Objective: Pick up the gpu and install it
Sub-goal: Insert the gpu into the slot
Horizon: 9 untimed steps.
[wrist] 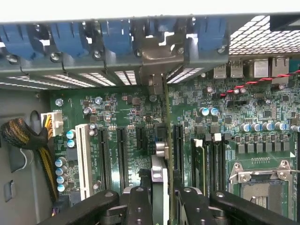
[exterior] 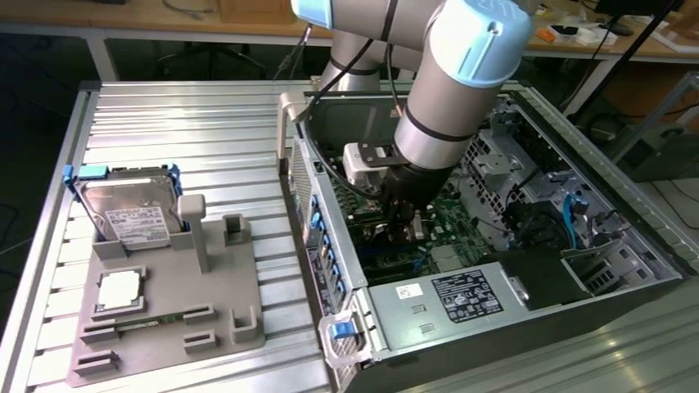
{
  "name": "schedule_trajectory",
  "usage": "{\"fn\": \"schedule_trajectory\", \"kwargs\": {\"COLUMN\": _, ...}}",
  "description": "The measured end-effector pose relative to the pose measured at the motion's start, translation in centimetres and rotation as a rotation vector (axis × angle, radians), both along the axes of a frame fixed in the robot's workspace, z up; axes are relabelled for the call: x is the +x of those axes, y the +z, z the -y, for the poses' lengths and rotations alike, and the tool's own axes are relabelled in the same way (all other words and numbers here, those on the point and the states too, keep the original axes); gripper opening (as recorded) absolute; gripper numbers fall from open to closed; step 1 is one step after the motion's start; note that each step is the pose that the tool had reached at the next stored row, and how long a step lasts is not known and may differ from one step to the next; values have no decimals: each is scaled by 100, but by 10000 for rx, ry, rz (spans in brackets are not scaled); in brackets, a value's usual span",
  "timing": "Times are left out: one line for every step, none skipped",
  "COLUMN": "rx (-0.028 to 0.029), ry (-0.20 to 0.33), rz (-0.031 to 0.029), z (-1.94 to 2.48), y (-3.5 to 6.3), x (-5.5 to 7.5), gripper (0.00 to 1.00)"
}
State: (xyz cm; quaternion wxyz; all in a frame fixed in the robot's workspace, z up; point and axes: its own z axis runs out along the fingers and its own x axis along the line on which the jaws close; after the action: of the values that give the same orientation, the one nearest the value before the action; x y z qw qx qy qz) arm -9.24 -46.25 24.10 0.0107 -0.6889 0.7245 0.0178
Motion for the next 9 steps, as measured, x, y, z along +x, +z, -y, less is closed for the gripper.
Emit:
{"fn": "schedule_trajectory", "kwargs": {"rx": 5, "ry": 0, "rz": 3, "z": 0, "y": 0, "x": -1, "gripper": 27}}
{"fn": "schedule_trajectory", "kwargs": {"rx": 9, "ry": -1, "rz": 6, "z": -1, "y": 10, "x": -2, "gripper": 27}}
{"fn": "schedule_trajectory", "kwargs": {"rx": 27, "ry": -2, "rz": 13, "z": -3, "y": 41, "x": -2, "gripper": 27}}
{"fn": "schedule_trajectory", "kwargs": {"rx": 38, "ry": -4, "rz": 6, "z": -4, "y": 75, "x": -4, "gripper": 27}}
{"fn": "schedule_trajectory", "kwargs": {"rx": 23, "ry": -4, "rz": -1, "z": -3, "y": 83, "x": -4, "gripper": 27}}
{"fn": "schedule_trajectory", "kwargs": {"rx": 12, "ry": -2, "rz": -6, "z": -2, "y": 87, "x": -4, "gripper": 27}}
{"fn": "schedule_trajectory", "kwargs": {"rx": 12, "ry": -1, "rz": -5, "z": -1, "y": 87, "x": -3, "gripper": 27}}
{"fn": "schedule_trajectory", "kwargs": {"rx": -27, "ry": -4, "rz": -69, "z": -2, "y": 90, "x": 6, "gripper": 27}}
{"fn": "schedule_trajectory", "kwargs": {"rx": -62, "ry": -14, "rz": -134, "z": -1, "y": 104, "x": 9, "gripper": 27}}
